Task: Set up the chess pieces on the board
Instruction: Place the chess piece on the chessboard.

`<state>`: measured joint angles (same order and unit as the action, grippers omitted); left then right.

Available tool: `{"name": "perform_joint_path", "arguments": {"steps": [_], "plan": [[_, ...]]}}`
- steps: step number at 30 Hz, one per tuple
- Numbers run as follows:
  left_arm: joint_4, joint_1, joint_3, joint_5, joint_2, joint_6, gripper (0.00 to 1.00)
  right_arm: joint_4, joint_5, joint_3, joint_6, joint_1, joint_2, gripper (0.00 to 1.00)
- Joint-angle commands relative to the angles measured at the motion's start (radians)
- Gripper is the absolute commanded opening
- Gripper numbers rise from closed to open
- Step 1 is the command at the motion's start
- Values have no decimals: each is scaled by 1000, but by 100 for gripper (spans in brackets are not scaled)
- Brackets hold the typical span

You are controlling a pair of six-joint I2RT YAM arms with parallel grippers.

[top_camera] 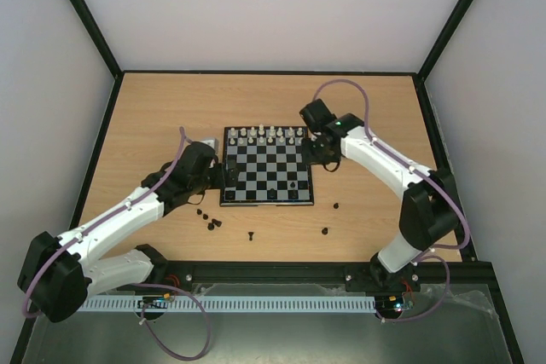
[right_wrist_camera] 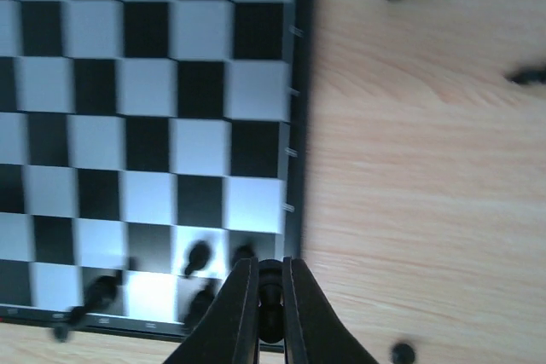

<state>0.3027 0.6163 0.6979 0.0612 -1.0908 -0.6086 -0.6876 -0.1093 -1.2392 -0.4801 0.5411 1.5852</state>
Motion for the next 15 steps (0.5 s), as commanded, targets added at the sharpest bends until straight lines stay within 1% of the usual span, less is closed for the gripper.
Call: {"name": "perform_joint_path", "arguments": {"steps": [1,7,15], "plan": [[20,-13,-10,29,33,1,99,-113,8,-131,20,73,96,1],[51,-24,-11,36,82,-12,99,-117,22,-214,23,155,210,1],[66,-36,-30,42,106,-21,100,-98,27,-218,14,214,289,1]]}}
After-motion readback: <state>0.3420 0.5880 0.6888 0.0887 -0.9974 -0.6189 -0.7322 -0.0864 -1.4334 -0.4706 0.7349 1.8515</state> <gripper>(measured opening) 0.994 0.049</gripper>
